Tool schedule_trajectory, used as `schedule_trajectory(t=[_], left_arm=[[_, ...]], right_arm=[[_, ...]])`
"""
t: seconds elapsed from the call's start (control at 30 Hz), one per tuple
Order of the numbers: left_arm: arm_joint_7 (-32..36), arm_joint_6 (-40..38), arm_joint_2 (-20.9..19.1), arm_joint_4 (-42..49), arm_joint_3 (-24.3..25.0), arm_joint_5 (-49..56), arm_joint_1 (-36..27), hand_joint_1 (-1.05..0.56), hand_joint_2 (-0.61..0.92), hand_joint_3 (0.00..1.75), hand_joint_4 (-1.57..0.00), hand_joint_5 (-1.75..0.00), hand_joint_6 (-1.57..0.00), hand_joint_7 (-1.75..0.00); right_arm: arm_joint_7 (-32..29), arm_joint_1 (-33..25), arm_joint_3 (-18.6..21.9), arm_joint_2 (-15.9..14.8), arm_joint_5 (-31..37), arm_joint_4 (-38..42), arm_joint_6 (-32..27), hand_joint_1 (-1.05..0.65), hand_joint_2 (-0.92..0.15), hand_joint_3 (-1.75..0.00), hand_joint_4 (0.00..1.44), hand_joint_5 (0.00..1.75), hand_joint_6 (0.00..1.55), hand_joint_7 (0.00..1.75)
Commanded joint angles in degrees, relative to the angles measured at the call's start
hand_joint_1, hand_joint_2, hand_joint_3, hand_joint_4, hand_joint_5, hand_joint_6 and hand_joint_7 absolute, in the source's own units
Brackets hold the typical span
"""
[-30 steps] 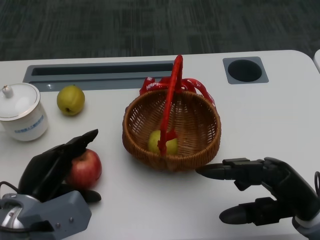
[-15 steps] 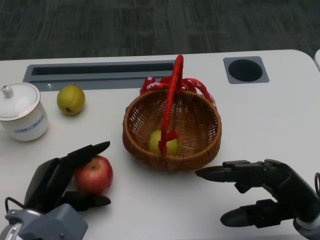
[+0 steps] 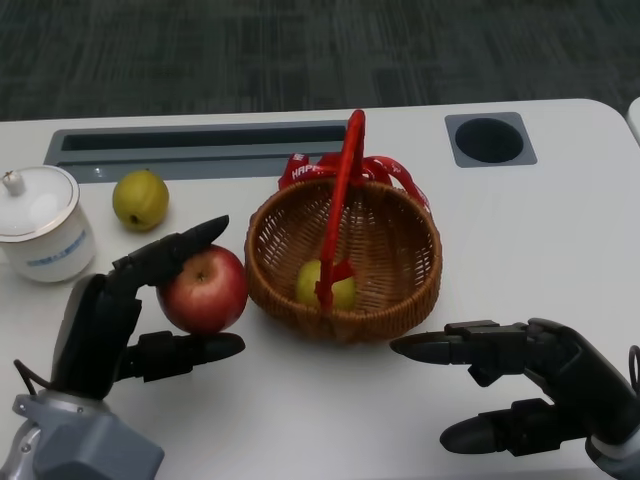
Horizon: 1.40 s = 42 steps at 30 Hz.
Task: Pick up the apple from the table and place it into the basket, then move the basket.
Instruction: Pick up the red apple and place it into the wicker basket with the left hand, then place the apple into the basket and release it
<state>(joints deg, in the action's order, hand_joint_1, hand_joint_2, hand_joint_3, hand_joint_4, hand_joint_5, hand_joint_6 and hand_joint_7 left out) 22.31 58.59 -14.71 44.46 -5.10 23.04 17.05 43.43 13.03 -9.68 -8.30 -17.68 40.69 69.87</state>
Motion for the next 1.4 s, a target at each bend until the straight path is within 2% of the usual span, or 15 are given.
schedule_trajectory(t=[0.03, 0.2, 0.37, 0.67, 0.9, 1.27, 1.4], left_arm=[[-0.2, -0.8, 0.3, -5.3, 1.3, -1.1, 0.0, -0.14, 0.82, 0.00, -1.26, -0.04, -1.09, -0.01], [-4.2, -3.1, 1.6, -8.8, 1.1, -3.8, 2.1, -0.16, 0.81, 0.00, -1.25, -0.03, -1.10, -0.01], [-7.7, -5.5, 2.8, -7.3, 1.1, -5.4, 6.7, -0.13, 0.80, 0.00, -1.23, -0.01, -1.11, -0.01], [-11.6, -6.7, 5.5, 7.4, 1.1, -8.2, 17.0, -0.12, 0.81, 0.00, -1.23, 0.00, -1.11, -0.01], [-16.6, -9.9, 7.6, 17.2, 1.7, -11.0, 22.5, -0.10, 0.82, 0.01, -1.19, 0.00, -1.10, 0.00], [-21.1, -14.6, 10.1, 25.3, 1.3, -11.4, 27.4, -0.05, 0.84, 0.00, -1.18, 0.00, -1.06, 0.00], [-20.5, -15.9, 10.6, 26.7, 0.5, -10.2, 28.3, -0.05, 0.84, 0.00, -1.18, 0.00, -1.06, 0.00]], right_arm=[[0.1, 0.0, 0.7, -0.3, -0.5, 0.4, 0.3, -0.43, -0.82, 0.00, 0.77, 0.00, 0.71, 0.00], [0.0, 0.1, 0.6, -0.1, -0.1, 0.5, 0.5, -0.42, -0.82, 0.00, 0.77, 0.00, 0.71, 0.00], [0.0, -0.1, 0.6, 0.2, -0.2, 0.4, 0.4, -0.42, -0.82, 0.00, 0.77, 0.00, 0.71, 0.00], [-0.6, -1.2, 0.8, -0.1, 0.3, -0.4, 1.0, -0.44, -0.84, -0.01, 0.77, 0.00, 0.70, 0.00], [-1.2, -2.4, 1.2, -0.8, 0.9, -1.4, 0.5, -0.46, -0.87, -0.01, 0.76, 0.00, 0.69, 0.00], [-1.9, -3.9, 1.6, -1.2, 1.5, -3.4, -0.1, -0.44, -0.87, 0.00, 0.76, 0.00, 0.70, 0.00], [-2.3, -4.4, 1.6, -1.3, 2.0, -3.9, -0.4, -0.44, -0.87, 0.00, 0.75, 0.00, 0.69, 0.00]])
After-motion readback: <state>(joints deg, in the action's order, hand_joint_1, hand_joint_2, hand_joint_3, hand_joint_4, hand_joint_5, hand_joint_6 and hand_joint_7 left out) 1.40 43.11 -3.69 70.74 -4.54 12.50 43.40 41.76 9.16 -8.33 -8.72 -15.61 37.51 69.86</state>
